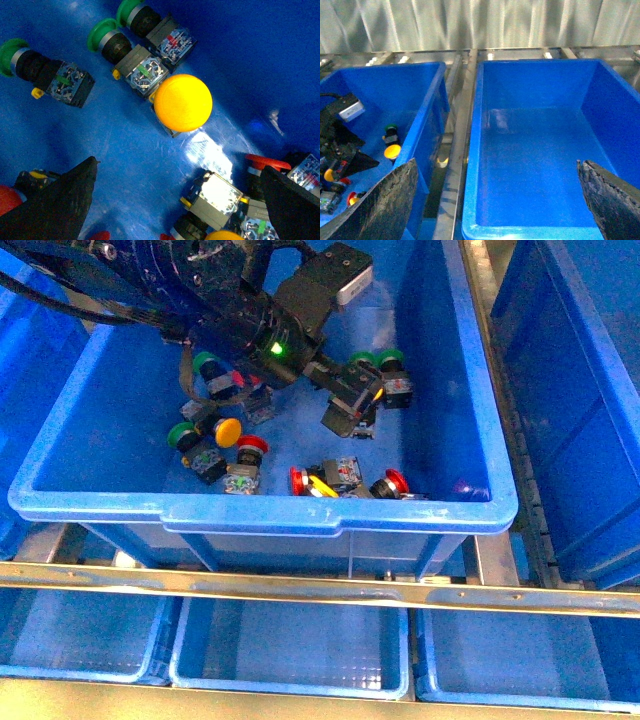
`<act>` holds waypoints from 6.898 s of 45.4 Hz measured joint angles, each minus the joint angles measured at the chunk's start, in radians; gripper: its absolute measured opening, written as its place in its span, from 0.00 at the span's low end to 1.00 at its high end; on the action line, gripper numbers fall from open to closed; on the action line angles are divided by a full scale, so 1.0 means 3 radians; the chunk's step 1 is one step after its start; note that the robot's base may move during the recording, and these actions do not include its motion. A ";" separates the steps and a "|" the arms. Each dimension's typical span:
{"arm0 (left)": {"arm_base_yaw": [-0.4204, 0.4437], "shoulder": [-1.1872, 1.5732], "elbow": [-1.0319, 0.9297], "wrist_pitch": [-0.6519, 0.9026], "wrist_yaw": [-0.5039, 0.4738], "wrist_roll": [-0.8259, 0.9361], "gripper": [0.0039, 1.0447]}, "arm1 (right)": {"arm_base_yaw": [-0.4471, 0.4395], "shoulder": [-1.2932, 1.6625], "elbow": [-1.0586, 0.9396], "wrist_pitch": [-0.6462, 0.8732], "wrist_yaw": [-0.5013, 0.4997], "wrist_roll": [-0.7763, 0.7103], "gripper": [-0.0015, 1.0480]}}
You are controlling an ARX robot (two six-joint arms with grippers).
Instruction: Pick red and yellow buttons and place in box
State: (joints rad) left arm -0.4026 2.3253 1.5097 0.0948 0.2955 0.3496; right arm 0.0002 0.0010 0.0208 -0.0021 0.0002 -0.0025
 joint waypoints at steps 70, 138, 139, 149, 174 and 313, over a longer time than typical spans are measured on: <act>-0.0094 0.0818 0.1088 -0.0165 0.0097 -0.0195 0.34 | 0.0000 0.0000 0.0000 0.0000 0.0000 0.0000 0.93; 0.0295 -0.2021 -0.1958 0.1461 0.0600 -0.4374 0.34 | 0.0000 0.0000 -0.0001 0.0000 0.0000 0.0000 0.93; 0.0244 -0.2009 -0.1919 0.1461 0.0595 -0.4409 0.34 | 0.0000 0.0000 0.0000 0.0000 0.0000 0.0000 0.93; -0.0172 -0.1808 -0.1474 0.1410 0.0528 -0.4654 0.34 | 0.0000 0.0000 -0.0001 0.0000 0.0000 0.0000 0.93; -0.0713 -0.1184 -0.1057 0.1815 0.0301 -0.5297 0.34 | 0.0000 0.0000 -0.0001 0.0000 0.0000 0.0000 0.93; -0.1030 -0.0587 -0.0585 0.1934 0.0085 -0.5619 0.33 | 0.0196 0.4821 0.1928 0.1666 -0.0582 -0.3259 0.72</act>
State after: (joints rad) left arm -0.7116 2.1490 1.3342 0.6750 0.3210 -1.3361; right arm 0.0589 1.4471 0.5991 0.4976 -0.1745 -0.9802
